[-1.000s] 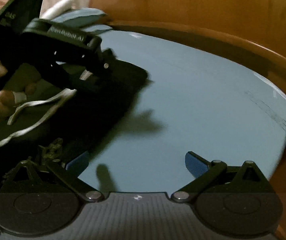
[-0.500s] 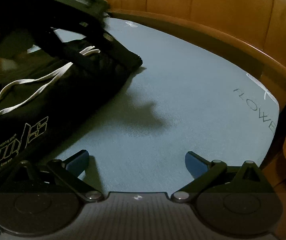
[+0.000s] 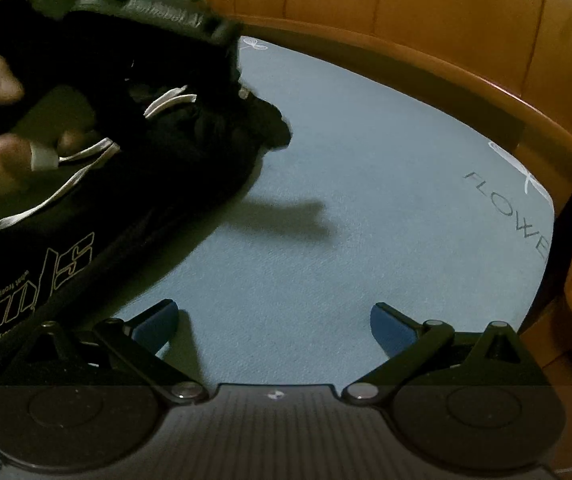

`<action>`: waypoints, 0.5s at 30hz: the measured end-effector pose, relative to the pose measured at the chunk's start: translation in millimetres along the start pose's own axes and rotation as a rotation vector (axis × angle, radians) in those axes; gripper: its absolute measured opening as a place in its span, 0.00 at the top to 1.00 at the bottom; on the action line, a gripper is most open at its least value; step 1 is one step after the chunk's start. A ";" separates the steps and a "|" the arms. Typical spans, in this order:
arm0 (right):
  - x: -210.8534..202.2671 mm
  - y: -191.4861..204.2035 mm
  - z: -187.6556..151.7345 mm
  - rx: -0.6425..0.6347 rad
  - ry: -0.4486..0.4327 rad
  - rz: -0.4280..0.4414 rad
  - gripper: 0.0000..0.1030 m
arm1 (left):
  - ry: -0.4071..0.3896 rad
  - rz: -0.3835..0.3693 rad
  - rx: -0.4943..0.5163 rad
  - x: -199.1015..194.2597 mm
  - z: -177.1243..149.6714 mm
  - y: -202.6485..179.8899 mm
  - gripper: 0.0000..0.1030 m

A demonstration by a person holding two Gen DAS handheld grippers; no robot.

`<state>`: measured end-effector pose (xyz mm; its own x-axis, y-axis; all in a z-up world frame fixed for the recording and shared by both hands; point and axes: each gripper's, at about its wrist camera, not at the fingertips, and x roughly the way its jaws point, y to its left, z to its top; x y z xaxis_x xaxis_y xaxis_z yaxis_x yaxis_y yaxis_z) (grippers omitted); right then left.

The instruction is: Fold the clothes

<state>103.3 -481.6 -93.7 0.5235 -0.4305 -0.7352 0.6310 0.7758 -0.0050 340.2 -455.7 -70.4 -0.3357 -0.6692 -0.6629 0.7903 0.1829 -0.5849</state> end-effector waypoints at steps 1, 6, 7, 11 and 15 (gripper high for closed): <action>0.0 -0.3 -0.2 0.001 0.000 0.000 0.00 | 0.001 -0.001 -0.007 -5.3 0.1 -2.1 0.15; 2.1 0.7 2.7 0.009 0.005 -0.011 0.00 | -0.076 -0.005 0.033 -52.8 -2.2 -17.9 0.15; 2.5 1.2 3.1 0.009 0.006 -0.013 0.00 | -0.096 0.003 0.048 -63.3 -3.5 -19.7 0.15; 2.0 0.9 1.7 0.004 -0.002 -0.012 0.00 | -0.119 0.091 0.040 -84.5 -13.8 -10.3 0.14; 1.6 -0.2 0.5 0.004 -0.011 -0.015 0.00 | -0.077 0.185 0.028 -74.1 -33.4 9.6 0.14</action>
<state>104.3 -482.7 -94.6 0.5198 -0.4472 -0.7278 0.6414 0.7671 -0.0133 355.6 -380.2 -42.6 -0.1438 -0.6797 -0.7193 0.8489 0.2888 -0.4427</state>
